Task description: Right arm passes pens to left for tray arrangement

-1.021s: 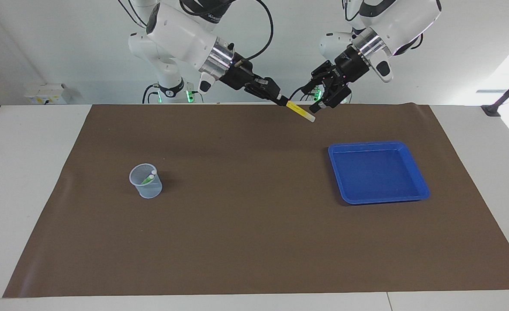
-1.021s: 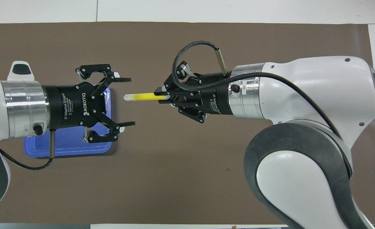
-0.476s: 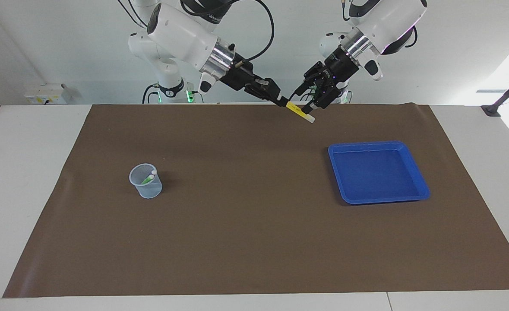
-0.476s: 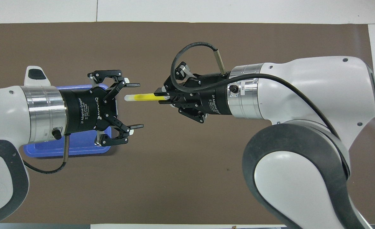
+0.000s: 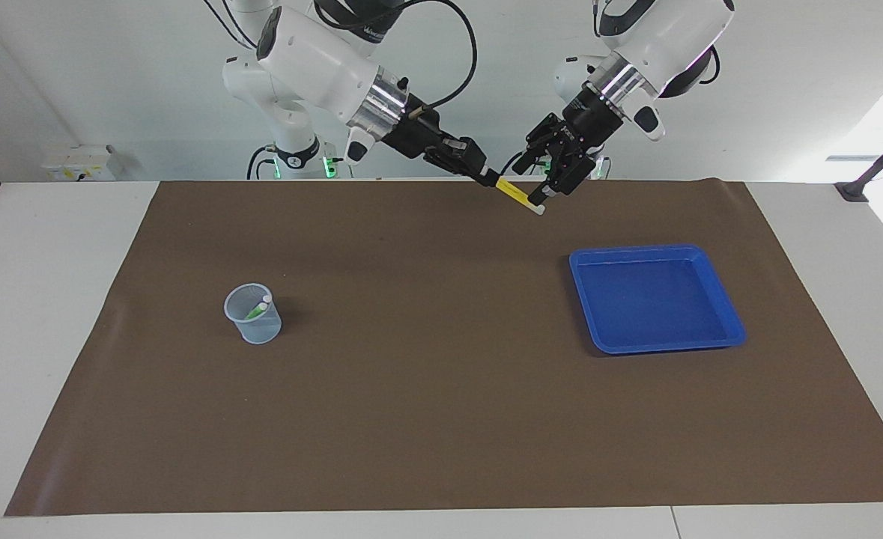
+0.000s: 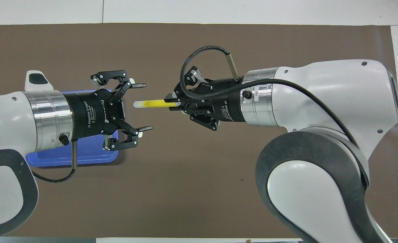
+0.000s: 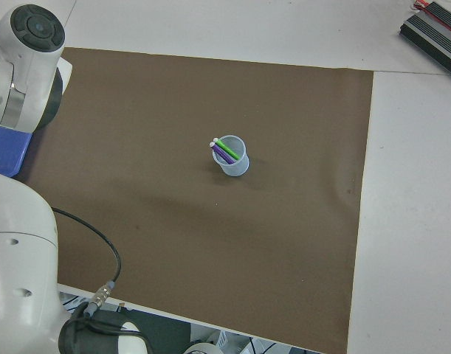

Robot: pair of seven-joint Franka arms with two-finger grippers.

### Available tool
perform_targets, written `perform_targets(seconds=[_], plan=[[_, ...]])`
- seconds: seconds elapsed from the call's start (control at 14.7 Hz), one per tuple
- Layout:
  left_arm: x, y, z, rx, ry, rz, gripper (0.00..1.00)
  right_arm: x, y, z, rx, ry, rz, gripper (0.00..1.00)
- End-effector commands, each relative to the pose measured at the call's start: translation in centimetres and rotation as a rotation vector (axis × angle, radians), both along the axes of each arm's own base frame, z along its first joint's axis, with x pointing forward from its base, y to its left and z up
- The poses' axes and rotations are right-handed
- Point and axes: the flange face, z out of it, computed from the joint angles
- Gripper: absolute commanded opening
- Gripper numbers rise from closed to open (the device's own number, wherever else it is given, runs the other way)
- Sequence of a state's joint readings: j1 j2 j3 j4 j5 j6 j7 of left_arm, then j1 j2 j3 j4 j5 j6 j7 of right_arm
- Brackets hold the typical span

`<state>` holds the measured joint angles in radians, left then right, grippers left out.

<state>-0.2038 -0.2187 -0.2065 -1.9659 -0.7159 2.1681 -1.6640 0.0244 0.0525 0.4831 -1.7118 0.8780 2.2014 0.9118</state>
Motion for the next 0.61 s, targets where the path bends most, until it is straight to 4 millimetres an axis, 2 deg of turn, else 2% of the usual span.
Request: perform_targets(seconds=[0.0, 0.14, 0.27, 0.48, 0.54], plan=[[-0.1, -0.1, -0.6, 0.013, -0.018, 0.029, 0.95, 0.0, 0.4, -0.1, -0.013, 0.000, 0.001, 0.00], [0.7, -0.2, -1.4, 0.011, -0.026, 0.046, 0.95, -0.1, 0.4, 0.0, -0.013, -0.001, 0.001, 0.00], [0.4, -0.9, -1.8, 0.014, -0.029, 0.036, 0.95, -0.1, 0.4, 0.0, -0.013, 0.000, 0.002, 0.00], [0.4, -0.9, -1.8, 0.014, -0.031, 0.035, 0.95, 0.0, 0.4, -0.1, -0.013, 0.000, 0.001, 0.00], [0.4, -0.9, -1.8, 0.014, -0.031, 0.035, 0.90, 0.0, 0.4, -0.1, -0.013, 0.000, 0.001, 0.00]])
